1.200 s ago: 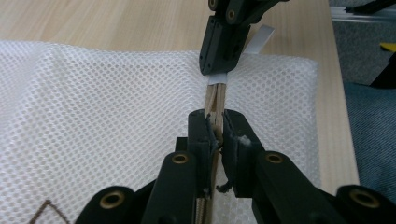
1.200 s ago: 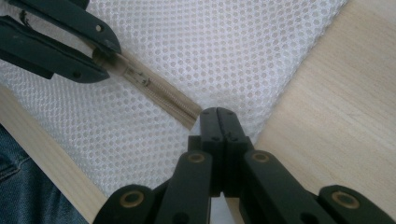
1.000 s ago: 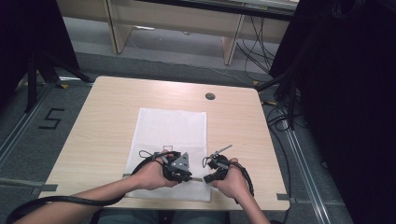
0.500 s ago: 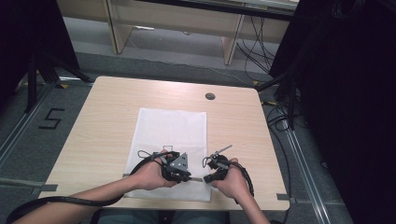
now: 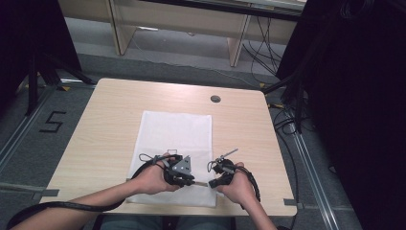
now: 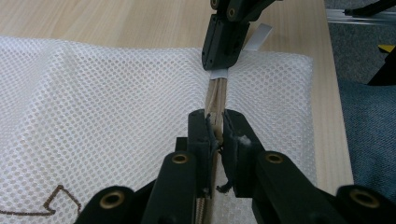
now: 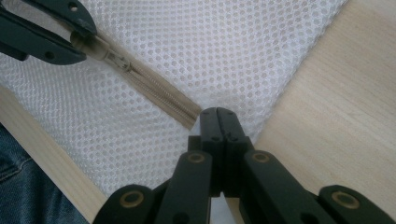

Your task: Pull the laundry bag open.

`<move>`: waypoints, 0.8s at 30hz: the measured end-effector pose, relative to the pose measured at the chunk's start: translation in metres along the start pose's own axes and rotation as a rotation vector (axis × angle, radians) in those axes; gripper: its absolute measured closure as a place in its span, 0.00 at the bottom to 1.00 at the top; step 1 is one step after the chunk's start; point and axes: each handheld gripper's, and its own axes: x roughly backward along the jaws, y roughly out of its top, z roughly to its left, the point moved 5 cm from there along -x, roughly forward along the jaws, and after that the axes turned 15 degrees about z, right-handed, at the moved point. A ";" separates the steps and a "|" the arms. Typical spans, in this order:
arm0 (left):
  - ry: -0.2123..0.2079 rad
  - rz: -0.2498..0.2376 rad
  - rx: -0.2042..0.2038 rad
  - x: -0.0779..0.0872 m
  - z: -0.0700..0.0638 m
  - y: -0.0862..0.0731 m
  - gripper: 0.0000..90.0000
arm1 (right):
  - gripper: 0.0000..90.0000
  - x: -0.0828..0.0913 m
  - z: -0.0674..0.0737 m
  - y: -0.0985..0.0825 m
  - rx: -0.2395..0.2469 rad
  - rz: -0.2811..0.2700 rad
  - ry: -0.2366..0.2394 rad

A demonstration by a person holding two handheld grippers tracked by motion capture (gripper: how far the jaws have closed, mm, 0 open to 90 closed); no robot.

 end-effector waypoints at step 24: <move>0.009 -0.009 -0.003 0.007 0.002 -0.009 0.91 | 1.00 0.000 -0.001 0.000 0.007 -0.003 0.000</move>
